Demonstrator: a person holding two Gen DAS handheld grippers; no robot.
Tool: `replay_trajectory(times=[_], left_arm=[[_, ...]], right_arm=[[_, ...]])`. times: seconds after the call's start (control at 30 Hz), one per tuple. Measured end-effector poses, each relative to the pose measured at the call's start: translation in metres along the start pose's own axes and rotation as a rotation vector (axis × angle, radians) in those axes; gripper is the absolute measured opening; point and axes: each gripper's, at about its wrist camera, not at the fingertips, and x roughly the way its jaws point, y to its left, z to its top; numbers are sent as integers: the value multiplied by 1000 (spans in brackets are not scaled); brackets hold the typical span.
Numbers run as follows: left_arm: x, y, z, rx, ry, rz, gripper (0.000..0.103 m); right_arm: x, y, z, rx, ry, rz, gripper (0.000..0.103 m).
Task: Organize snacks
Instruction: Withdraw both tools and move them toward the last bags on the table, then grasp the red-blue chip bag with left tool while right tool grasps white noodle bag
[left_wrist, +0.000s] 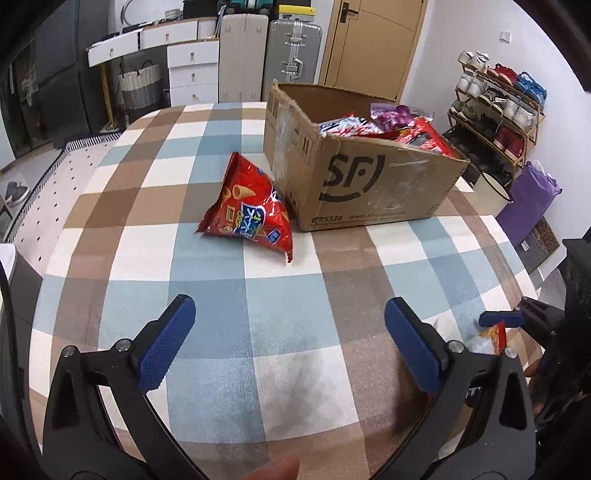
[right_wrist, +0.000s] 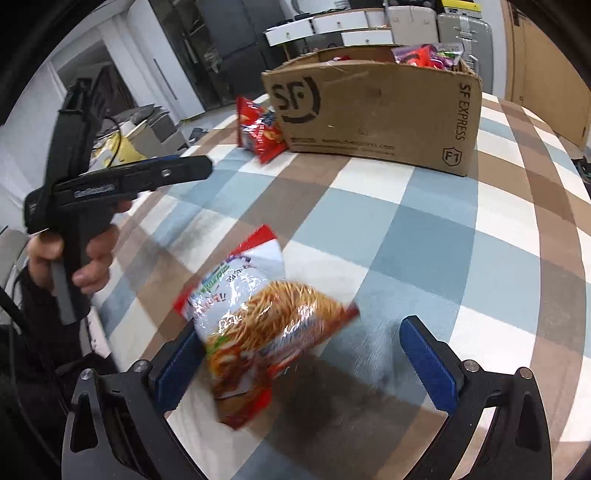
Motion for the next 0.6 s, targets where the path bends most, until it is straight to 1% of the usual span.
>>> replay_trajectory(times=[0.3,0.5,0.6], left_arm=[[17,12,1,-22,19,20,102],[33,26,10,-52,35,30,102],[41,31,17,-48,35,42,102]], right_arm=[[13,-13,26,32,-43,-74,103],[17,-23,39,57,-65,-105,102],[19,-29,45,83,-73,-109,98]])
